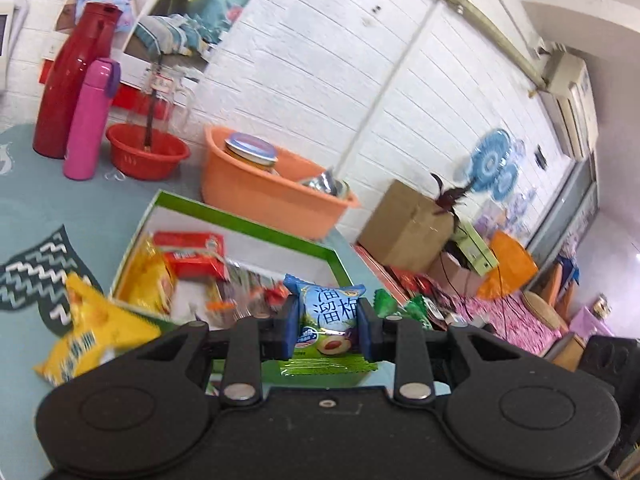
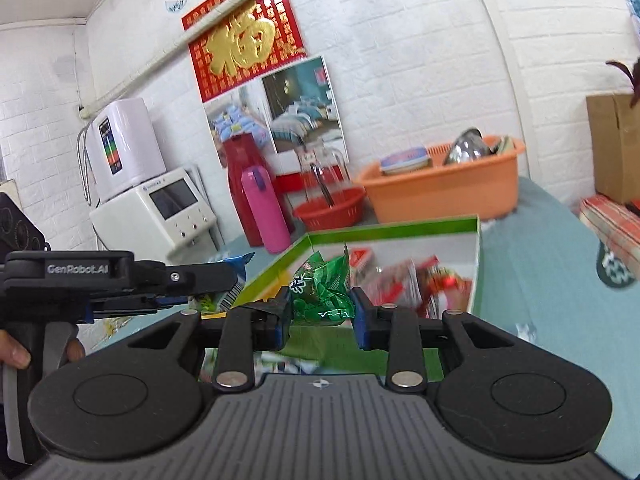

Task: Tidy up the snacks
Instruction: 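Carry both held packets over the box and lower them in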

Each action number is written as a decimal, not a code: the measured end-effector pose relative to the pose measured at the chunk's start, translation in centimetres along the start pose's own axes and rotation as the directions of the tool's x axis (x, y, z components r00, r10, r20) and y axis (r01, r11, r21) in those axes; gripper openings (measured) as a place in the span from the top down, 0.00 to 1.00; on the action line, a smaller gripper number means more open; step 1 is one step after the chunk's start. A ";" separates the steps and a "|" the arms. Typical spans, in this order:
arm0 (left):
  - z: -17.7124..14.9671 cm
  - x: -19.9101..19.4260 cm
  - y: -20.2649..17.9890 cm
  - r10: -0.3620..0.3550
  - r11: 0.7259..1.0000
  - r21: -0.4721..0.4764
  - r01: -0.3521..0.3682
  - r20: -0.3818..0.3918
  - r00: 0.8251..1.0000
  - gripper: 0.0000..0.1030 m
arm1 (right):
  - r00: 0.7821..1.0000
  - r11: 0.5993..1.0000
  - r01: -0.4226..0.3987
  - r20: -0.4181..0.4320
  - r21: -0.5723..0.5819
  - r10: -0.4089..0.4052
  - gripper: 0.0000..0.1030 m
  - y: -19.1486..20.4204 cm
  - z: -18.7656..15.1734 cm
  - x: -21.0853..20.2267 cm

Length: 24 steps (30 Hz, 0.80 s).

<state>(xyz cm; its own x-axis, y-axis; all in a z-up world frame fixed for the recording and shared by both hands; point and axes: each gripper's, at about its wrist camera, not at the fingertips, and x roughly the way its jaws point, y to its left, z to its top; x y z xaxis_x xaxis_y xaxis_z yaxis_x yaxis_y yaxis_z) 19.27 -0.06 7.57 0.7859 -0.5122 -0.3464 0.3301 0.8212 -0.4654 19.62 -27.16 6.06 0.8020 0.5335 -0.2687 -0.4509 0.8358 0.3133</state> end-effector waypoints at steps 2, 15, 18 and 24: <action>1.1 1.2 1.1 0.021 1.000 -0.016 -0.020 0.011 1.000 0.34 | 1.000 1.000 -0.002 0.003 -0.010 0.002 0.47 0.0 0.6 1.5; 2.0 8.5 6.6 0.087 0.993 -0.076 -0.092 -0.075 0.993 0.25 | 0.995 0.996 0.038 -0.085 -0.085 -0.045 0.44 -0.6 -0.3 9.5; 1.4 9.0 7.3 0.103 0.990 -0.083 -0.111 -0.097 0.990 0.00 | 0.994 0.989 0.060 -0.082 -0.135 -0.071 0.16 -0.5 -1.0 10.2; 1.6 6.7 6.0 0.095 0.992 -0.073 -0.100 -0.063 0.993 0.00 | 0.996 0.985 0.072 -0.045 -0.159 -0.080 0.00 -0.1 -0.7 8.3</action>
<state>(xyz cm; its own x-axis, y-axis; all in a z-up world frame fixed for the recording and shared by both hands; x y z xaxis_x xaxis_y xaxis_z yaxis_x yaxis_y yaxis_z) 27.32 1.86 3.75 0.7792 -0.4466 -0.4397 0.2109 0.8475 -0.4870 26.04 -22.66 3.12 0.8170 0.4704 -0.3335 -0.4490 0.8819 0.1440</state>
